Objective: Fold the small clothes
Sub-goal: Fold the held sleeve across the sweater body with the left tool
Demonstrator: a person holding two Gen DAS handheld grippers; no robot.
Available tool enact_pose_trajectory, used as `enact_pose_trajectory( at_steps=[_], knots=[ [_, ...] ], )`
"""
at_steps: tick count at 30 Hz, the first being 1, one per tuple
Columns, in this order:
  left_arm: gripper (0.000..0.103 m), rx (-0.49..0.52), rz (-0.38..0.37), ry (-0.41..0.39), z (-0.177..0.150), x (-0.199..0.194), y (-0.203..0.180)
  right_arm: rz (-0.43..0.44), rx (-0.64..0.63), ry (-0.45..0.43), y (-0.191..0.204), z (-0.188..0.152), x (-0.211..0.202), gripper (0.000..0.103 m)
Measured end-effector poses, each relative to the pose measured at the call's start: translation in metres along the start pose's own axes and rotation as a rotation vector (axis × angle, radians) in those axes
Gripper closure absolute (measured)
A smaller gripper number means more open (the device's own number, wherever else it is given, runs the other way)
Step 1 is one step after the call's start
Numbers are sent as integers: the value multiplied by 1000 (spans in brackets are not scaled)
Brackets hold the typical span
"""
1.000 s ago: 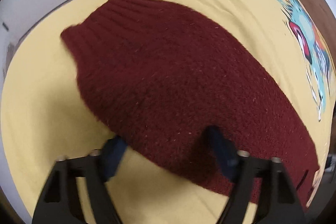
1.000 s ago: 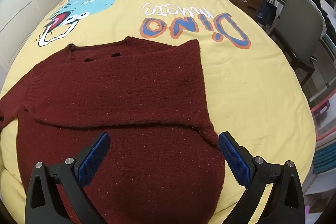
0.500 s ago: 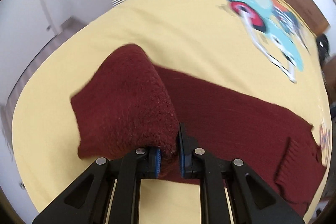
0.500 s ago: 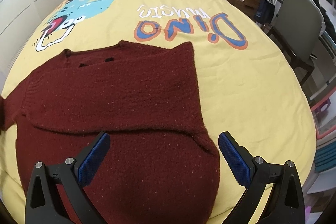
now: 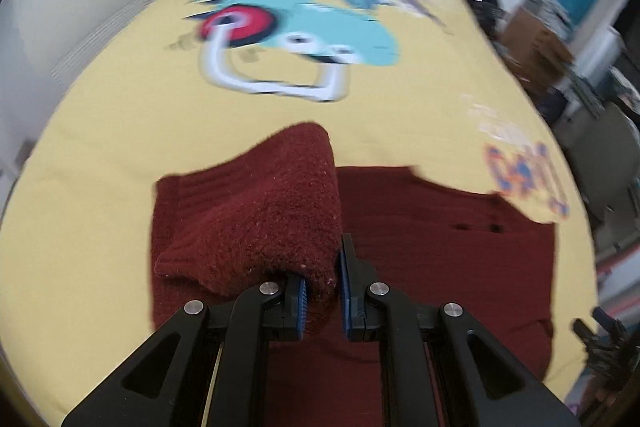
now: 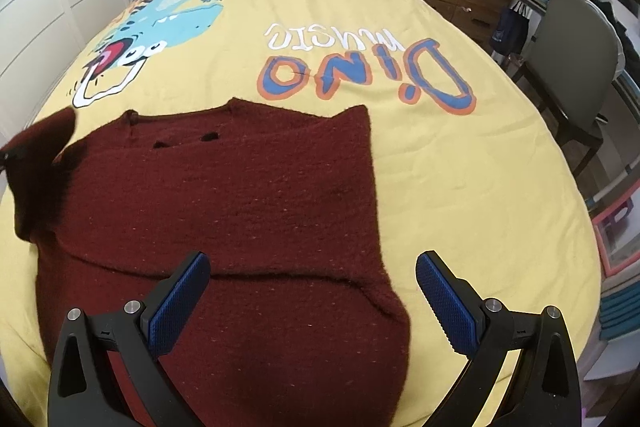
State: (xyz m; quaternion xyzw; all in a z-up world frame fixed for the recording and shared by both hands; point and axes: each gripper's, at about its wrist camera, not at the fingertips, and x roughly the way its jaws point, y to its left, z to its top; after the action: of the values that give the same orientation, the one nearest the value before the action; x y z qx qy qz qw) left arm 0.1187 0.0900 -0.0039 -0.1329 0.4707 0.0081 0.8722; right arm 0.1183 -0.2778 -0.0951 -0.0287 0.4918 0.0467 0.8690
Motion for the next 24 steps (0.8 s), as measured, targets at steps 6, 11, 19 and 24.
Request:
enact_pose_trajectory(
  at_steps=[6,11,19,24],
  knots=[
    [93,131,-75,55,0,55,-94,-14,20,7,-14,2,-2,0],
    [93,210,-90,99,-22,82,-139,-22,31,22,-22,-2,2,0],
    [93,238,-34,185,-59,125,-144,-8,44,69,-22,-15,19,0],
    [89,225,-13,215,-68,145,-133,-5,43,85,-21,-20,25,0]
  ],
)
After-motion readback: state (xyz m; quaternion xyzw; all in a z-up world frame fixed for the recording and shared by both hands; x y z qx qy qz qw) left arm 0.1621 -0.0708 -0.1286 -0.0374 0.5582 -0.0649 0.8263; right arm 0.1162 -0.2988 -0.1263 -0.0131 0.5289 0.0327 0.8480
